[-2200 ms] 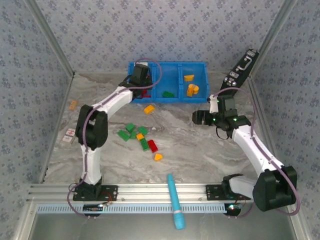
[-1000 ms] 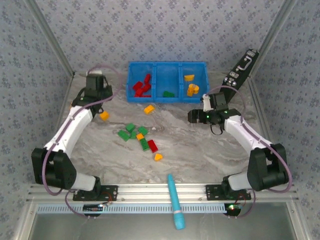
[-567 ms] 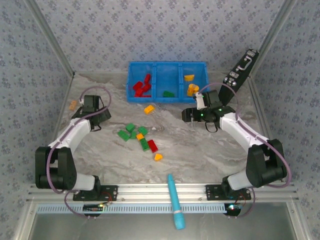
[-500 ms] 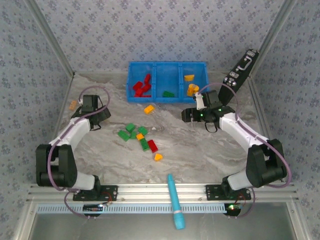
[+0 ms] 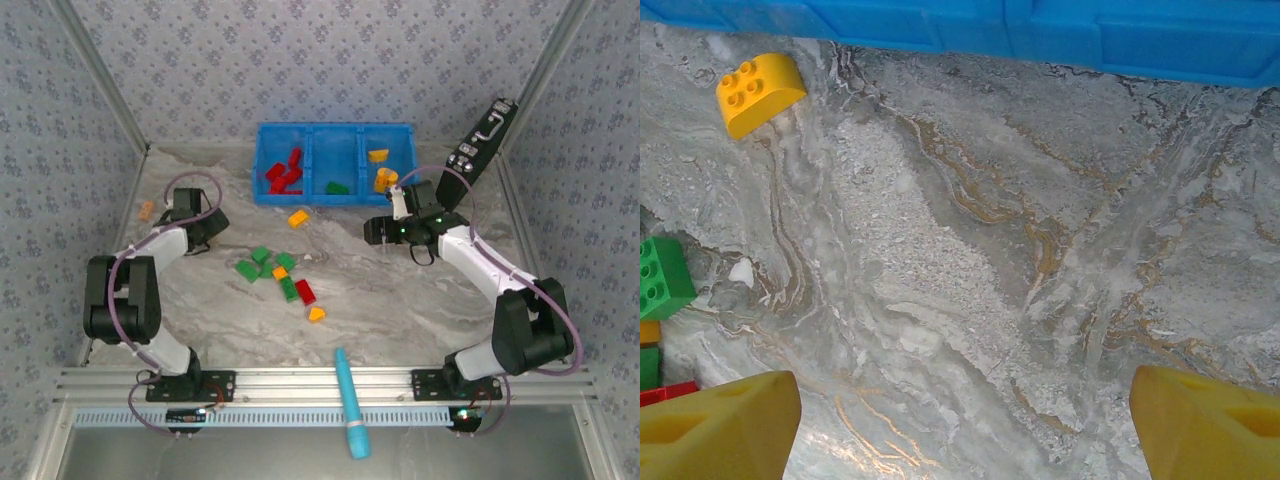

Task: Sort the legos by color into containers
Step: Pick up the lego from the middle-left of the table.

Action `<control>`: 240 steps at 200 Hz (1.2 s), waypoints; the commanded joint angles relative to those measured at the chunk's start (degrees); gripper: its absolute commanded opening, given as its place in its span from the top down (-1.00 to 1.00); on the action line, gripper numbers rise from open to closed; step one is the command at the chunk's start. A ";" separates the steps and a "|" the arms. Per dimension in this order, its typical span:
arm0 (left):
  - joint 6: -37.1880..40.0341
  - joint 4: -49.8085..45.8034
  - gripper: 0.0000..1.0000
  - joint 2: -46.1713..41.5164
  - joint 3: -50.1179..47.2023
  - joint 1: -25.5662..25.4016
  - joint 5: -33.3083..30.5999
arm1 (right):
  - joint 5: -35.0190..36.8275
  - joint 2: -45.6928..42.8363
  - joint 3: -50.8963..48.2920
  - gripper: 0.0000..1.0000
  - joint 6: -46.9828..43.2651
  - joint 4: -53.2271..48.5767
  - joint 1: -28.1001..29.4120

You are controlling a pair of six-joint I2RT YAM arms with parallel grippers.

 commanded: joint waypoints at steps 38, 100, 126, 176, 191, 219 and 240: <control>-0.72 3.50 -0.56 5.42 3.52 0.33 1.00 | 1.18 1.79 1.93 -0.74 -1.99 -1.44 0.25; 0.20 4.01 -0.46 8.79 4.87 0.42 1.64 | 1.13 3.70 2.89 -0.73 -2.48 -1.32 0.02; 1.13 3.72 -0.40 10.11 5.25 0.45 1.79 | 0.70 4.32 3.16 -0.73 -2.66 -1.30 0.15; 2.11 2.60 -0.22 11.13 5.63 0.46 2.62 | 0.77 4.66 3.70 -0.73 -2.83 -1.49 0.10; 2.61 2.06 -0.12 10.88 5.68 0.45 2.92 | 0.82 4.61 3.78 -0.73 -2.83 -1.57 0.23; 3.66 0.63 0.14 10.17 5.60 0.48 2.76 | 0.85 4.64 3.78 -0.73 -2.62 -1.38 0.31; 4.36 -0.54 0.17 9.91 6.02 0.43 3.30 | 0.64 4.60 4.11 -0.72 -2.65 -1.40 0.42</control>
